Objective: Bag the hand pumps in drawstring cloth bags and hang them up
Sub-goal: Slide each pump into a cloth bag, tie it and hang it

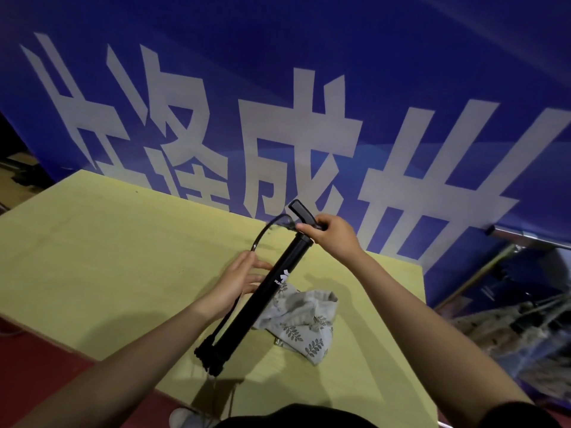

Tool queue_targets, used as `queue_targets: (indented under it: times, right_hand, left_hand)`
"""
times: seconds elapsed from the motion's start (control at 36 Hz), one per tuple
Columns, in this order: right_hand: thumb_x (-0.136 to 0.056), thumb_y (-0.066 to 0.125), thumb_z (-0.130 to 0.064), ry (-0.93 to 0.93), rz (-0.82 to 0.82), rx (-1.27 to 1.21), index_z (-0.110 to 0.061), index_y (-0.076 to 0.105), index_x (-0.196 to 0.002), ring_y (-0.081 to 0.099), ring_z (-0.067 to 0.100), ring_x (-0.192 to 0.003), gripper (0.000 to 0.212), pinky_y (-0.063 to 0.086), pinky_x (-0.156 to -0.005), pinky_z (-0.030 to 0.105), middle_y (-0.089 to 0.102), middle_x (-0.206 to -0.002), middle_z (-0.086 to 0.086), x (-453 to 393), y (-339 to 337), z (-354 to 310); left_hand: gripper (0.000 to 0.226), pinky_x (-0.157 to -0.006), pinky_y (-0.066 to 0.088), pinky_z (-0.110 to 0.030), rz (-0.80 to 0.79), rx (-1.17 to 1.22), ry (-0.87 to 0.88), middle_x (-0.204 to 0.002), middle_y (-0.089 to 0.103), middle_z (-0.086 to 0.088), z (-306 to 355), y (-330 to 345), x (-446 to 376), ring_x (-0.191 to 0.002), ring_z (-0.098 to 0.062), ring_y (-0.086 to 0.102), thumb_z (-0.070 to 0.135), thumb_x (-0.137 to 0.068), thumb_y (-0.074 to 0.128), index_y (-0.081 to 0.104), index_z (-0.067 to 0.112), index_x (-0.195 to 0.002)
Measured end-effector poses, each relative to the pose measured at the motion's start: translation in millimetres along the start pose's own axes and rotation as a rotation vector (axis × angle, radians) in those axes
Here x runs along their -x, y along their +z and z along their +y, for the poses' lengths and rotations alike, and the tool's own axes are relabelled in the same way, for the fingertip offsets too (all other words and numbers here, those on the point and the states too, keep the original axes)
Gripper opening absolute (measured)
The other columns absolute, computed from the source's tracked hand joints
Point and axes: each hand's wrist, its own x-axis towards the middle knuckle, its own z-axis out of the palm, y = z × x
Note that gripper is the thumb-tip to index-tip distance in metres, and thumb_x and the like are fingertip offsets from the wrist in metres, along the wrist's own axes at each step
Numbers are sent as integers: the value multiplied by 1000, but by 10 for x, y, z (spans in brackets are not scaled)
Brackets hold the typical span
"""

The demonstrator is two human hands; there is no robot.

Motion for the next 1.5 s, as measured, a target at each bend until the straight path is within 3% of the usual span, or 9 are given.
queue_targets:
  times: [0.17, 0.28, 0.39, 0.67, 0.78, 0.94, 1.11, 1.25, 1.5]
  right_hand:
    - [-84, 51, -68, 93, -94, 122, -16, 47, -63, 40, 15, -52, 56, 28, -54, 30, 39, -55, -3, 32, -78, 87]
    - [-92, 33, -68, 179, -161, 10, -15, 54, -69, 47, 16, -58, 61, 36, -60, 30, 51, -63, 0, 55, -67, 107]
    - [-101, 35, -47, 192, -200, -154, -7, 60, -94, 52, 18, -77, 48, 40, -66, 28, 56, -85, 5, 91, -75, 149]
    - [-94, 57, -17, -36, 153, -119, -22, 61, -103, 45, 16, -113, 10, 36, -92, 26, 56, -113, -2, 174, 119, 219]
    - [-94, 55, -18, -183, 214, 44, -18, 71, -95, 44, 13, -102, 16, 39, -83, 24, 60, -101, -3, 301, 218, 161]
    - [-98, 49, -36, 14, -127, 2, -12, 73, -81, 55, 18, -70, 37, 42, -65, 35, 65, -77, 9, 406, 371, -5]
    - [-85, 66, -41, 327, -147, -52, -11, 57, -56, 38, 15, -48, 43, 30, -51, 28, 40, -49, 0, 338, 447, 13]
    - [-83, 67, -20, 556, -195, -493, -11, 50, -67, 30, 13, -47, 25, 25, -46, 24, 33, -57, 0, 339, 422, -4]
    - [-89, 52, -9, 461, -211, -934, -13, 43, -70, 39, 13, -54, 21, 37, -57, 26, 37, -57, -3, 316, 400, -170]
  left_hand:
    - [31, -68, 42, -26, -250, -8, -81, -105, 69, 9, 58, 74, 26, -89, -23, 63, 49, -99, 38, 48, 24, -85]
    - [30, -71, 42, -36, -336, 57, -109, -101, 69, -24, -1, 193, 76, -88, -33, 59, 49, -99, 38, 47, 22, -91]
    - [44, -57, 47, -28, -306, 85, -141, -86, 66, -19, -38, 273, 72, -67, -24, 58, 53, -99, 28, 59, 25, -112]
    - [38, -64, 47, -34, -304, 107, -71, -99, 59, -20, -131, 321, 20, -74, -26, 59, 57, -97, 31, 46, 55, -132]
    - [43, -64, 51, -33, -197, -22, -18, -83, 61, -13, -130, 345, -18, -68, -19, 62, 56, -97, 27, 40, 49, -138]
    - [44, -52, 47, -27, -83, -203, -31, -71, 55, -9, -142, 472, -39, -57, -18, 57, 46, -104, 20, 44, 29, -137]
    - [48, -79, 46, -31, -56, -452, -30, -119, 62, -4, -196, 531, 21, -109, -26, 61, 51, -102, 13, 42, 39, -138]
    - [44, -56, 47, -30, 4, -221, -192, -68, 58, -9, -236, 572, -3, -54, -22, 55, 46, -103, 16, 53, 22, -111]
    - [52, -47, 35, -26, -63, 32, -304, -69, 53, -9, -170, 472, 5, -49, -20, 45, 56, -99, 27, 53, 13, -85]
